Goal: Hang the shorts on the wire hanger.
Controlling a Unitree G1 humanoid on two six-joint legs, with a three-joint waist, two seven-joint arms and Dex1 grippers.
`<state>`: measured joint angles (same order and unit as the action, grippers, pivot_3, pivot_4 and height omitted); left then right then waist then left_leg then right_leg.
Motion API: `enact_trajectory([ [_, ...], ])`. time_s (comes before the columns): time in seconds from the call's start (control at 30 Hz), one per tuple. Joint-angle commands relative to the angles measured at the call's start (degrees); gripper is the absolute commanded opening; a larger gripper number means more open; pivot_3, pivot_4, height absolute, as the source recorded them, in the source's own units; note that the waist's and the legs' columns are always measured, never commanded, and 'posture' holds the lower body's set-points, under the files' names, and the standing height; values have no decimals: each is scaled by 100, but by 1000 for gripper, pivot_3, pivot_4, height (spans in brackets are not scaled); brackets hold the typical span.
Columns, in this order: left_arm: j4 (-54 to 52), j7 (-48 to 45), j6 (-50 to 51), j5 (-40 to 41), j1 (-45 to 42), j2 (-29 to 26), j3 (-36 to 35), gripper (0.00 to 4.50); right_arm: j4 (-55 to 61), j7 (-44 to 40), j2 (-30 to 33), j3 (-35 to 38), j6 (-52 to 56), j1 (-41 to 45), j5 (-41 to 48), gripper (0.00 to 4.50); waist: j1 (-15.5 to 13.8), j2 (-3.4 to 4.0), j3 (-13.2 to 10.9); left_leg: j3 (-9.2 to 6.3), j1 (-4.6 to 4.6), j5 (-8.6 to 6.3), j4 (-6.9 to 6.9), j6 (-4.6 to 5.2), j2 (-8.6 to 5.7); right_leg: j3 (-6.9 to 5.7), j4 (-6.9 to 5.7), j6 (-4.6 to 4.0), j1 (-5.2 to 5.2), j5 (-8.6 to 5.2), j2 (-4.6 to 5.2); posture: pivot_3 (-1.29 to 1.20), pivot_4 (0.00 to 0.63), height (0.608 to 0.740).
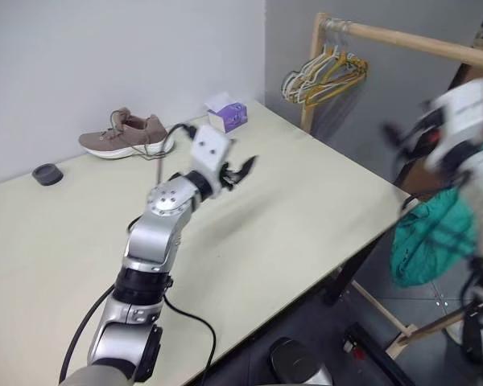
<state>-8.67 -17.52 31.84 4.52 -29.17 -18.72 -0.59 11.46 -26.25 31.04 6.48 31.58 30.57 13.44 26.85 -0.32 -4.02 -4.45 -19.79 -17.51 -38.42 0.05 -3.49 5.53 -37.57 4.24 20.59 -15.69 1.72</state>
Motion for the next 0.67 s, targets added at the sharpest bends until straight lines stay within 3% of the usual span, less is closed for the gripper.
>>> enact_trajectory([
  [0.03, -721, 1162, 696, -684, 710, 1, -633, 3072, -193, 242, -850, -483, -1047, -283, -173, 4437, -189, -20, 28, 0, -15, 0, -10, 0, 0, 3, -17, 0, 20, 0, 1, -265, 0, 740],
  [0.17, -1108, 1566, 738, -668, 1583, 208, -1193, 3072, -1122, 236, -1626, -982, -1952, -497, -437, 4437, -726, -39, 51, -21, -110, 13, -44, -23, -3, -5, -56, -17, 122, 10, -1, -185, 0, 740],
  [0.4, -969, 1569, 254, -295, 2032, 432, -1749, 3072, -2640, 310, -2416, -1032, -2766, -193, -526, 4437, -1650, -61, 66, -42, -108, 27, -49, -46, -3, -33, -50, -52, 146, 33, -3, -103, 0, 740],
  [0.67, -881, 1330, 36, -50, 2008, 245, -1789, 3072, -3035, 180, -2442, -1001, -2823, -40, -523, 4437, -1930, -67, 86, -49, -104, 37, -46, -64, 5, -47, -56, -65, 153, 41, -21, -43, 0, 740],
])
